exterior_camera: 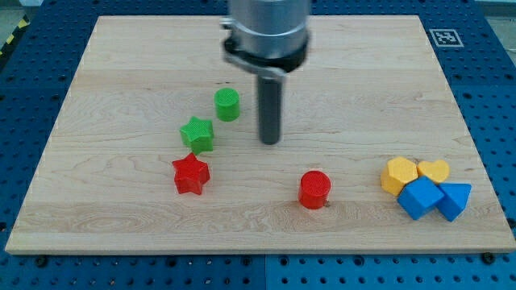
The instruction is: Arrange the red star and green blocks in a vertical line
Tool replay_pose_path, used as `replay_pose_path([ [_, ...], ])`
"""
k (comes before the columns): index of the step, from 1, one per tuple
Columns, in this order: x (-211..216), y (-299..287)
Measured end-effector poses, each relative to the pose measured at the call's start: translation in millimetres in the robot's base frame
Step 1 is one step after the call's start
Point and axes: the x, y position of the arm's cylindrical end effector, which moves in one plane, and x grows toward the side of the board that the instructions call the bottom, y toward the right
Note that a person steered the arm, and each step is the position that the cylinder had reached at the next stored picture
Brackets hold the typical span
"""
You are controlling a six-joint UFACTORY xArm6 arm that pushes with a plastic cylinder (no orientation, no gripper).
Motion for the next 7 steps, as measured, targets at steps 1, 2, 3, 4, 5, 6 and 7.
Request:
replay_pose_path([
  [1,-36.0,19.4],
  [2,-53.9,19.5],
  [3,-54.4,12.7],
  [4,-54.4,-15.5],
  [5,-54.4,-46.3],
  [6,-54.4,-63.7],
  [7,-54.4,-79.6],
])
